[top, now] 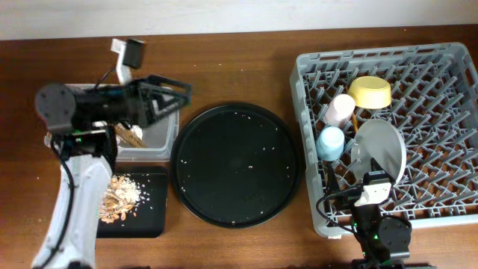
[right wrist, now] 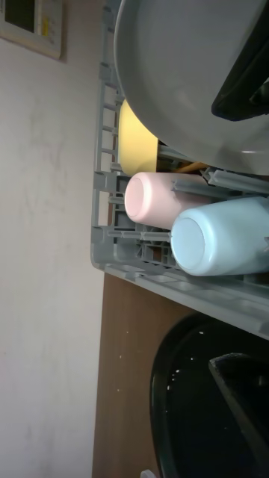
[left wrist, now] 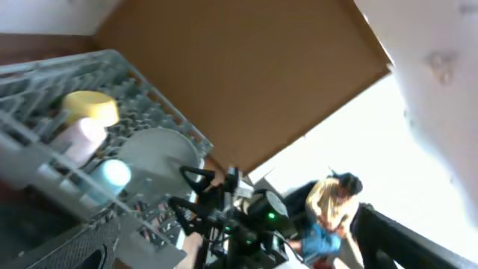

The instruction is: Sort waste into correct bins and load items into the dishwasher rack

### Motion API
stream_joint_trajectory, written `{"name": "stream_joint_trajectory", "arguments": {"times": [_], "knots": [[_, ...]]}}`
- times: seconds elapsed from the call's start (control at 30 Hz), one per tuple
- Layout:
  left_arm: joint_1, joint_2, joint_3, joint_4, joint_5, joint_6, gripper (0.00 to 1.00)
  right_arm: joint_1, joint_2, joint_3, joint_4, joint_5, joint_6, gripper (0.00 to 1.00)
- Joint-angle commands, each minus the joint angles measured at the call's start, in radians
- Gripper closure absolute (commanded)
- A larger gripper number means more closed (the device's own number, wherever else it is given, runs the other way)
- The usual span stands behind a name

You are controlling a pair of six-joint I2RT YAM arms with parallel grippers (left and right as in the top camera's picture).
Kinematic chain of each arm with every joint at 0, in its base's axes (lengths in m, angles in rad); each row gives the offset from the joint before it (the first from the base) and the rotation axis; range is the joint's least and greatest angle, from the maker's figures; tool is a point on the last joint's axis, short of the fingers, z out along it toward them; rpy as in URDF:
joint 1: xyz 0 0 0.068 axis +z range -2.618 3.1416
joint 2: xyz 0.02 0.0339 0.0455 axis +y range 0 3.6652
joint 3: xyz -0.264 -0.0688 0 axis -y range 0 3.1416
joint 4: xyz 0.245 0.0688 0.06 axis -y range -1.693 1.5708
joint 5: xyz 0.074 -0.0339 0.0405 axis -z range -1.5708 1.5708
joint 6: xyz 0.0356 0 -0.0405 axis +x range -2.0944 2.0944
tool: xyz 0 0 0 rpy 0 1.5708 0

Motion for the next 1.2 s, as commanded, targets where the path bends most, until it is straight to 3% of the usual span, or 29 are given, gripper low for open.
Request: {"name": "stream_joint_trajectory", "arguments": {"times": [0.0,0.4,0.5,0.63,0.73,0.83,1.03,1.17], "knots": [[-0.044,-0.14,0.004,0.006,0.005,0.002,0.01,-0.006,-0.009,-0.005,-0.007,0.016,0.002,0.02],[-0.044,-0.591,-0.042,0.008,0.005,0.003,0.01,-0.006,-0.009,-0.005,-0.007,0.016,0.002,0.02],[-0.044,-0.692,-0.174,0.042,0.004,0.052,0.01,-0.006,-0.009,-0.005,-0.007,0.016,0.002,0.02],[-0.044,-0.882,-0.54,0.061,-0.013,0.244,0.01,-0.006,-0.009,-0.005,-0.007,0.016,0.002,0.02],[-0.044,-1.013,-0.773,0.061,-0.108,0.378,0.01,-0.006,-0.009,-0.005,-0.007,0.016,0.002,0.02],[-0.044,-1.135,-0.956,0.061,-0.22,0.401,0.01,-0.006,-0.009,-0.005,-0.007,0.016,0.002,0.02],[-0.044,-1.24,-1.04,0.061,-0.35,0.426,0.01,-0.006,-0.009,-0.005,-0.007,0.016,0.002,0.01],[-0.044,-1.284,-1.04,0.061,-0.546,0.483,0.01,-0.006,-0.009,-0.005,-0.007,0.016,0.002,0.02]]}}
